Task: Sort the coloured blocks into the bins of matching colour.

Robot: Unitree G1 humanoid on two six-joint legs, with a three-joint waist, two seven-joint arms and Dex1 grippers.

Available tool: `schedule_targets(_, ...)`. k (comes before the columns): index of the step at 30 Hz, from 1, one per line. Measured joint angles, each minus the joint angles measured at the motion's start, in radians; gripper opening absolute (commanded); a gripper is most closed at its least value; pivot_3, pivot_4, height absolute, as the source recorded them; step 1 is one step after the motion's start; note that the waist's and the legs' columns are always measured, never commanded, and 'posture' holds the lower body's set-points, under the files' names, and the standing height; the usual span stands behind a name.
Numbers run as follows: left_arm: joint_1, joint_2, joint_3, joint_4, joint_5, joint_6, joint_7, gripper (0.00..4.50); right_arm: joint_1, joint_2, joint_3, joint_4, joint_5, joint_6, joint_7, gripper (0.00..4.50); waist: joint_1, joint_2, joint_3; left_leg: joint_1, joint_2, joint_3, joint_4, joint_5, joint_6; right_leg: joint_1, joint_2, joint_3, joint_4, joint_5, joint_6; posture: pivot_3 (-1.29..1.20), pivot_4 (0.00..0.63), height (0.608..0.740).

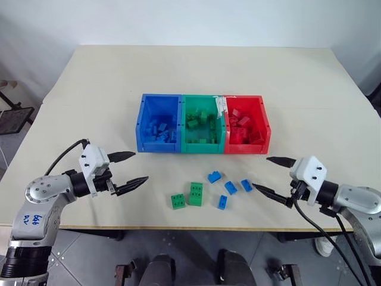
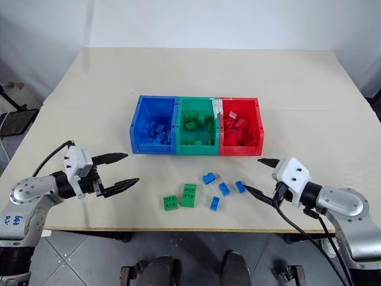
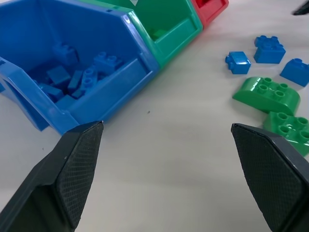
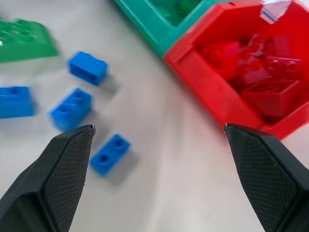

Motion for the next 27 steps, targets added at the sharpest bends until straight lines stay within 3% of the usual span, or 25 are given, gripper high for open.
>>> schedule_targets(6,-0.048,-0.012,-0.047,0.033,0.017,-0.028,-0.021,4.5,0.077,0.016,-0.067,-0.034,0.009,0.002,-0.031,4.49,0.007,0.0,0.0,0.0,0.0,0.0,0.0,0.0,0.0,0.0,0.0,0.0,0.0,0.0,0.0,0.0,0.15,0.74)
schedule_targets(12,-0.101,-0.092,-0.246,-0.044,0.061,-0.035,-0.044,4.5,0.256,-0.021,-0.26,-0.018,0.006,0.087,-0.04,4.49,0.031,0.0,0.0,0.0,-0.001,0.0,0.0,0.0,0.0,0.001,0.0,0.0,-0.001,0.0,0.0,0.0,0.15,0.74)
schedule_targets(16,-0.134,-0.122,-0.335,-0.086,0.087,-0.07,-0.074,4.5,0.318,-0.029,-0.301,-0.028,0.013,0.199,-0.037,4.49,0.018,0.0,0.0,0.002,0.0,0.002,0.0,0.0,0.001,0.001,0.0,0.001,-0.001,0.0,-0.001,0.0,0.15,0.74)
schedule_targets(21,-0.145,-0.117,-0.342,-0.088,0.08,-0.074,-0.106,4.5,0.229,-0.065,-0.228,-0.154,0.079,0.381,-0.065,4.49,0.005,0.002,-0.001,0.002,0.001,0.002,0.001,0.0,0.001,0.001,0.0,0.001,0.0,0.0,-0.002,0.0,0.15,0.74)
schedule_targets(27,-0.098,-0.056,-0.253,-0.074,0.053,-0.085,-0.136,4.5,-0.077,-0.03,0.05,-0.257,0.163,0.706,-0.218,4.49,0.007,0.002,-0.001,0.0,0.001,0.0,0.001,0.0,0.001,0.0,0.0,0.0,-0.001,0.0,-0.002,0.0,0.15,0.74)
